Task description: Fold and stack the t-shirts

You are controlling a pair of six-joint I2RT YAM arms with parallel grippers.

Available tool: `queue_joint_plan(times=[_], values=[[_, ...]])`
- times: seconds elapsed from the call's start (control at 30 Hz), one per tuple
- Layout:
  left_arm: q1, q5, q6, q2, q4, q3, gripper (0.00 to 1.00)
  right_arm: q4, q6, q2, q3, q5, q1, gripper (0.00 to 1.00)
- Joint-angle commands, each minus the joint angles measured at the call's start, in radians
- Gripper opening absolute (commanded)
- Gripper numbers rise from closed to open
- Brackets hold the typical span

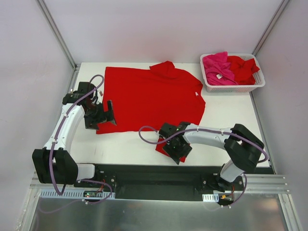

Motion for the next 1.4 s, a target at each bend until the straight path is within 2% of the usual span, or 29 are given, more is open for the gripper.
queue_joint_plan(times=[0.0,0.03,0.17,0.53,0.77,0.9,1.1,1.2,1.37], values=[[0.007,0.008,0.024,0.012,-0.008,0.001,0.99,0.004,0.05,-0.028,-0.01,0.067,-0.001,0.59],[0.007,0.01,0.027,0.014,-0.007,0.003,0.99,0.001,0.076,-0.032,-0.012,0.076,-0.002,0.56],[0.007,0.013,0.03,0.021,-0.004,0.003,0.99,0.007,0.11,-0.049,-0.033,0.095,0.002,0.52],[0.006,0.026,0.035,0.03,0.005,0.003,0.99,0.077,0.192,-0.155,-0.122,0.184,0.091,0.52],[0.006,0.028,0.038,0.017,0.004,-0.005,0.99,0.131,0.188,-0.111,-0.127,0.205,0.119,0.5],[0.006,0.03,0.04,0.007,0.004,-0.011,0.99,0.156,0.186,-0.081,-0.131,0.199,0.127,0.41],[0.006,0.019,0.04,0.001,0.004,-0.019,0.99,0.157,0.183,-0.069,-0.138,0.19,0.133,0.36],[0.006,-0.001,0.041,0.007,0.005,-0.02,0.99,0.142,0.18,-0.066,-0.131,0.191,0.133,0.34],[0.004,-0.128,0.058,0.055,0.004,-0.013,0.99,0.11,0.168,-0.074,-0.116,0.198,0.136,0.31]])
